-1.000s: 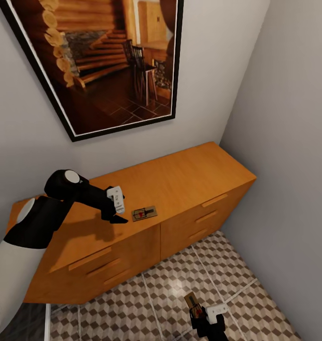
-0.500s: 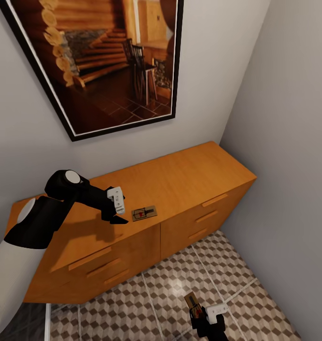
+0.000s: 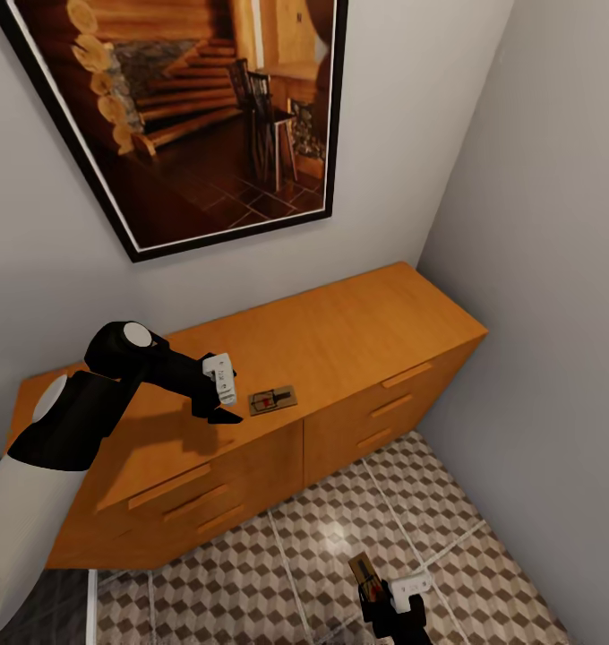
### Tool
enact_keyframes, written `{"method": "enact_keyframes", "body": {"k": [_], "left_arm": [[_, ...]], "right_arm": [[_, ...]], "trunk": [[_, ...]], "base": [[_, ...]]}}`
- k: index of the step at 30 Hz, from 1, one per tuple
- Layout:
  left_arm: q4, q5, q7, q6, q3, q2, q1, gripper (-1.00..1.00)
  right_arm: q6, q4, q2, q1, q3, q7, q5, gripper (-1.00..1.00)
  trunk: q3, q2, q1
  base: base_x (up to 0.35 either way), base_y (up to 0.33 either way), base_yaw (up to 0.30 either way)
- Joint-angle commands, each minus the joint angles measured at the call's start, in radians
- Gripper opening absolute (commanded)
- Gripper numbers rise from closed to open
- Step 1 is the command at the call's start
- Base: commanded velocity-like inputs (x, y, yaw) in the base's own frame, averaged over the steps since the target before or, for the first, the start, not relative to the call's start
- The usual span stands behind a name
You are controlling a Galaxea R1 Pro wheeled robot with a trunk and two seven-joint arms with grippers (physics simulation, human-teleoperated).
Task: Take the four mousetraps from the cabinet in the bathroom and place them on the bathroom floor. Make sure all four end up on the same floor surface, and ensure that at least two of them are either under or directly next to the same bathroom sink.
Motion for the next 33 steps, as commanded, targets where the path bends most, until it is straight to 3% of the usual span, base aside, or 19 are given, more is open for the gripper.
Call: {"method": "enact_keyframes", "body": {"k": [1,14,25,33], "left_arm": [[-0.001,-0.007,-0.007,0.011,-0.001,0.001,-0.001,1.0],[0.026,-0.006,-0.008,0.012,-0.001,-0.001,-0.001,1.0],[0.045,-0.006,-0.01,0.013,-0.001,-0.034,-0.001,1.0],[0.046,-0.006,-0.01,0.013,-0.001,-0.037,-0.001,1.0]], "right_arm": [[-0.003,0.001,0.0,-0.001,0.001,-0.003,0.004,-1.0],[-0.003,0.001,0.001,-0.001,0.001,-0.003,0.004,-1.0],[-0.003,0.001,0.002,-0.001,0.001,-0.003,0.004,-1.0],[-0.003,0.001,0.002,-0.001,0.001,-0.003,0.004,-1.0]], "trunk": [[-0.003,-0.002,0.0],[-0.019,-0.002,0.0],[-0.02,-0.002,0.0],[-0.02,-0.002,0.0]], "base": [[0.0,0.0,0.0],[0.0,0.0,0.0],[0.0,0.0,0.0],[0.0,0.0,0.0]]}}
